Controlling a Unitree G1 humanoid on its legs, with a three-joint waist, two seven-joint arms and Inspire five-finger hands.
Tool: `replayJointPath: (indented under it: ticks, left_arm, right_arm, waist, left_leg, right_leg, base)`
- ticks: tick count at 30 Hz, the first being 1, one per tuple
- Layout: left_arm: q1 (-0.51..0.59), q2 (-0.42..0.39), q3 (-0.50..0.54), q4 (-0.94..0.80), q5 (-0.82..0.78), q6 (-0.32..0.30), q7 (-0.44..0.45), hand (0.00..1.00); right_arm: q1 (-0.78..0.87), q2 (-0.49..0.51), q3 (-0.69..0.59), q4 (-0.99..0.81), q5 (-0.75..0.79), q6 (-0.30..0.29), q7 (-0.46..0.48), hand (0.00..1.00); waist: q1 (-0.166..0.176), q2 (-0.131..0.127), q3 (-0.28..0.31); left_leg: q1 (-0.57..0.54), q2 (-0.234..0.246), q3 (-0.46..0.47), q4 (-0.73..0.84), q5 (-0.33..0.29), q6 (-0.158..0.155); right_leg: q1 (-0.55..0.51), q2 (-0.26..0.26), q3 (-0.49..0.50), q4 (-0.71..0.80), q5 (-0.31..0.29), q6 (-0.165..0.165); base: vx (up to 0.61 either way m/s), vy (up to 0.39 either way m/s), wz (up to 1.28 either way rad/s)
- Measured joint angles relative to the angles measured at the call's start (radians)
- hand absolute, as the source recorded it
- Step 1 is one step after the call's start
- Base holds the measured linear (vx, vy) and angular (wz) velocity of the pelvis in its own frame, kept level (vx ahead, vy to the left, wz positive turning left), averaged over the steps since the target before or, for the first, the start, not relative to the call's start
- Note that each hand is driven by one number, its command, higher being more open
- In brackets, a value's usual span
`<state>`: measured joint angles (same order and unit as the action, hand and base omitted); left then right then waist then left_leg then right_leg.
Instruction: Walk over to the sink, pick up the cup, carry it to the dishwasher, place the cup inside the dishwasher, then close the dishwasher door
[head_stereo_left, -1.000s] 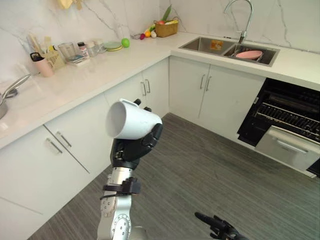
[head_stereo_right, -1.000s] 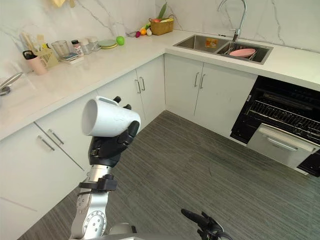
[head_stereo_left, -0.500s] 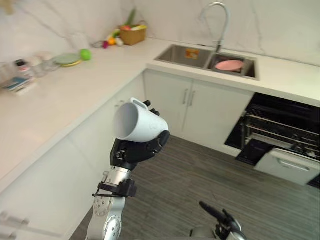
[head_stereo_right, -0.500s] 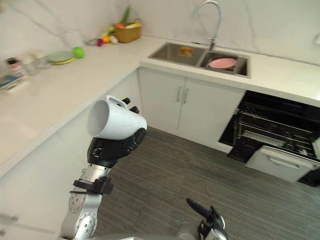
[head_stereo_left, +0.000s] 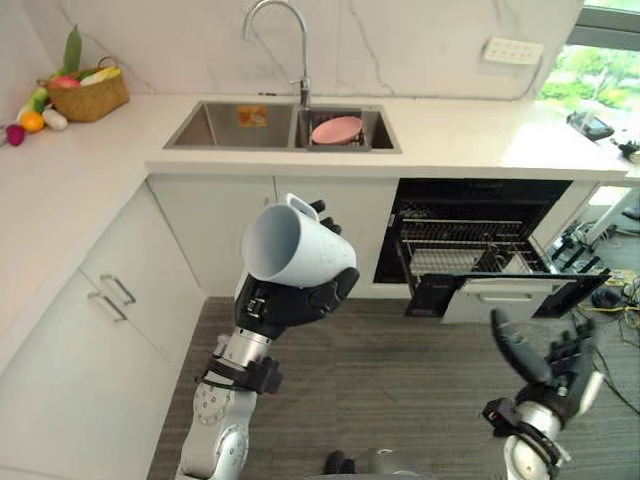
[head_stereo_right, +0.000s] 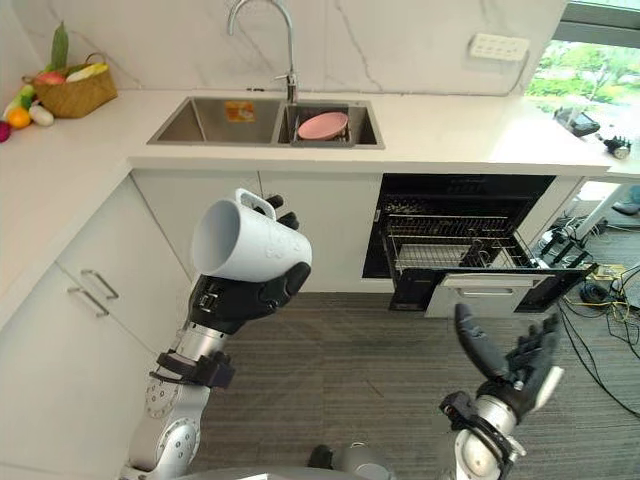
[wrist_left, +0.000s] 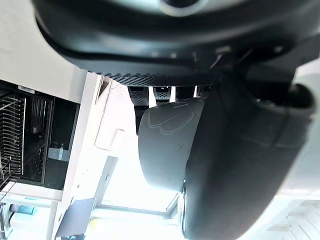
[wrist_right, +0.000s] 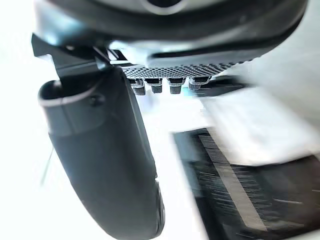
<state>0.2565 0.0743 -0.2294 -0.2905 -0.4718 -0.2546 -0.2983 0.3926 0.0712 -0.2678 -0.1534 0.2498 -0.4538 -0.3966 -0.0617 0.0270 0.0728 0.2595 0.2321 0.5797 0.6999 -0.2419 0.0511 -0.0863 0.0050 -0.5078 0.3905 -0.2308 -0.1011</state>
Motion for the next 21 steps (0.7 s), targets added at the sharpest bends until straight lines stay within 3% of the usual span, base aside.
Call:
replayJointPath:
  ticks: [1,2,3,5,7,8,10,12,14,15,16,17,18,19,20,21]
  left_arm:
    - [0.018,-0.016,-0.014,-0.011,0.0,-0.017,-0.002,0.0]
    - [0.03,-0.026,-0.02,-0.012,0.0,-0.022,-0.003,0.0]
    - [0.058,-0.038,-0.028,-0.013,0.001,-0.035,-0.006,0.0]
    - [0.093,-0.024,-0.031,-0.013,0.002,-0.038,-0.004,0.0]
    - [0.133,-0.023,-0.036,-0.012,0.001,-0.039,0.011,0.0]
    - [0.14,-0.025,-0.036,-0.012,0.001,-0.039,0.015,0.0]
    - [0.166,-0.041,-0.038,-0.012,0.002,-0.041,0.037,0.0]
    - [0.177,-0.056,-0.043,-0.011,0.002,-0.041,0.063,0.0]
    - [0.18,-0.057,-0.048,-0.011,0.002,-0.045,0.077,0.0]
    - [0.18,-0.056,-0.053,-0.011,0.001,-0.054,0.078,0.0]
    - [0.179,-0.053,-0.057,-0.011,0.001,-0.066,0.07,0.0]
    - [0.179,-0.048,-0.056,-0.011,0.001,-0.068,0.068,0.0]
    - [0.177,-0.034,-0.055,-0.008,0.001,-0.068,0.067,0.0]
    - [0.168,-0.026,-0.054,-0.007,0.0,-0.068,0.067,0.0]
    - [0.163,-0.019,-0.049,-0.006,0.0,-0.068,0.067,0.0]
    - [0.163,-0.008,-0.034,-0.006,0.0,-0.068,0.067,0.0]
  right_arm:
    - [0.014,-0.006,0.002,-0.079,-0.012,-0.002,0.02,1.0]
    - [0.019,-0.012,0.004,-0.105,-0.019,-0.004,0.03,1.0]
    - [0.011,-0.016,0.013,-0.127,-0.034,-0.007,0.047,1.0]
    - [0.019,-0.008,0.045,-0.13,-0.05,-0.007,0.072,1.0]
    - [0.019,-0.017,0.06,-0.137,-0.047,-0.002,0.094,1.0]
    - [0.017,-0.024,0.061,-0.14,-0.047,-0.001,0.096,1.0]
    - [-0.007,-0.074,0.061,-0.144,-0.044,0.017,0.111,1.0]
    - [-0.023,-0.104,0.062,-0.144,-0.039,0.04,0.13,1.0]
    - [-0.021,-0.112,0.064,-0.15,-0.042,0.058,0.132,1.0]
    - [-0.017,-0.112,0.063,-0.154,-0.045,0.062,0.132,1.0]
    - [0.007,-0.111,0.057,-0.175,-0.044,0.08,0.135,1.0]
    - [0.023,-0.107,0.055,-0.177,-0.045,0.081,0.137,1.0]
    - [0.048,-0.094,0.05,-0.176,-0.044,0.086,0.14,1.0]
    - [0.063,-0.077,0.027,-0.168,-0.039,0.088,0.158,1.0]
    - [0.059,-0.065,0.012,-0.152,-0.037,0.091,0.175,1.0]
    - [0.054,-0.057,0.01,-0.13,-0.037,0.091,0.193,1.0]
  waist:
    - [0.016,0.003,0.005]
    - [0.024,0.019,0.006]
    - [0.031,0.041,0.006]
    - [0.038,0.032,0.003]
    - [0.049,0.025,-0.001]
    - [0.049,0.025,-0.002]
    - [0.052,0.021,-0.004]
    - [0.056,0.02,-0.004]
    - [0.061,0.019,-0.005]
    - [0.061,0.017,-0.007]
    - [0.061,0.005,-0.019]
    - [0.059,-0.01,-0.031]
    - [0.047,-0.048,-0.059]
    - [0.032,-0.066,-0.08]
    - [0.026,-0.074,-0.078]
    - [0.022,-0.082,-0.075]
  left_leg:
    - [-0.105,0.056,-0.093,0.255,0.102,0.007]
    - [-0.157,0.076,-0.153,0.345,0.121,-0.012]
    - [-0.246,0.095,-0.234,0.458,0.113,-0.026]
    - [-0.346,0.099,-0.279,0.467,0.058,-0.037]
    - [-0.41,0.088,-0.279,0.239,-0.019,-0.046]
    - [-0.413,0.081,-0.28,0.149,-0.023,-0.053]
    - [-0.407,0.031,-0.332,-0.259,0.001,-0.084]
    - [-0.418,0.005,-0.39,-0.406,0.065,-0.113]
    - [-0.426,-0.004,-0.391,-0.435,0.118,-0.114]
    - [-0.427,-0.016,-0.388,-0.436,0.153,-0.104]
    - [-0.418,-0.055,-0.389,-0.437,0.226,-0.08]
    - [-0.412,-0.076,-0.389,-0.435,0.236,-0.095]
    - [-0.405,-0.117,-0.384,-0.447,0.232,-0.091]
    - [-0.394,-0.146,-0.382,-0.455,0.216,-0.075]
    - [-0.377,-0.152,-0.379,-0.452,0.199,-0.072]
    - [-0.35,-0.151,-0.377,-0.454,0.181,-0.068]
  right_leg:
    - [0.02,0.021,0.024,0.007,0.009,-0.028]
    - [0.032,0.042,0.041,0.003,0.002,-0.029]
    - [0.056,0.074,0.077,-0.007,-0.007,-0.037]
    - [0.1,0.096,0.146,-0.051,-0.009,-0.034]
    - [0.146,0.1,0.248,-0.111,0.006,-0.011]
    - [0.158,0.099,0.271,-0.123,0.008,-0.008]
    - [0.185,0.085,0.366,-0.145,0.009,-0.001]
    - [0.21,0.071,0.434,-0.152,-0.005,0.024]
    - [0.255,0.054,0.483,-0.171,-0.024,0.056]
    - [0.274,0.039,0.494,-0.177,-0.038,0.081]
    - [0.309,0.005,0.512,-0.182,-0.063,0.124]
    - [0.315,-0.017,0.516,-0.179,-0.071,0.137]
    - [0.312,-0.06,0.515,-0.163,-0.08,0.153]
    - [0.283,-0.089,0.508,-0.101,-0.068,0.173]
    - [0.255,-0.097,0.499,-0.018,-0.044,0.21]
    - [0.214,-0.102,0.474,0.094,-0.004,0.218]
  base:
    - [0.22,0.0,-0.84]
    - [0.16,-0.009,-0.9]
    - [0.2,-0.005,-1.05]
    - [0.23,-0.028,-1.15]
    - [0.32,-0.025,-1.19]
    - [0.31,0.017,-1.12]
    - [0.38,0.107,-1.1]
    - [0.41,0.177,-1.01]
    - [0.4,0.213,-0.83]
    - [0.54,0.346,-0.67]
    - [0.46,0.317,-0.51]
    - [0.48,0.328,-0.22]
    - [0.41,0.255,0.24]
    - [0.5,0.303,0.27]
    - [0.55,0.348,0.14]
    - [0.49,0.331,-0.08]
